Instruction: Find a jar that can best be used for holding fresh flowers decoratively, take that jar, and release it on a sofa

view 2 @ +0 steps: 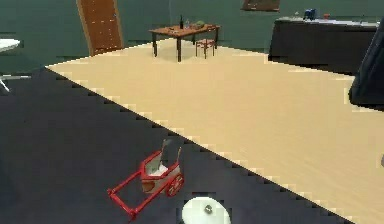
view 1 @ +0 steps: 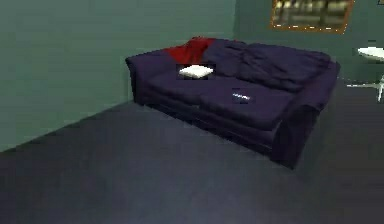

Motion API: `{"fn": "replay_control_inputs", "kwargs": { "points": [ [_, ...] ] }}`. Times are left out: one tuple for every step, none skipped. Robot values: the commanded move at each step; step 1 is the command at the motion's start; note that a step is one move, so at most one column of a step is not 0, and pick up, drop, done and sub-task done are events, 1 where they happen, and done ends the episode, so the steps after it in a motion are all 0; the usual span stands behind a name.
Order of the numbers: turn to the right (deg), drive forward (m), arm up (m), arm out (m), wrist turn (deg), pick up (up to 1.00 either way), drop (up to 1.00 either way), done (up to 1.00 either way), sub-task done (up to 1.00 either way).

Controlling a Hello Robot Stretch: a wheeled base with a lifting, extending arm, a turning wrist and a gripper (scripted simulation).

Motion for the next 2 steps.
{"fn": "replay_control_inputs", "kwargs": {
  "points": [
    [-9.0,0.00,0.00,0.00,0.0,0.00,0.00,0.00,0.00],
    [0.0,1.00,0.00,0.00,0.0,0.00,0.00,0.00,0.00]
  ]
}}
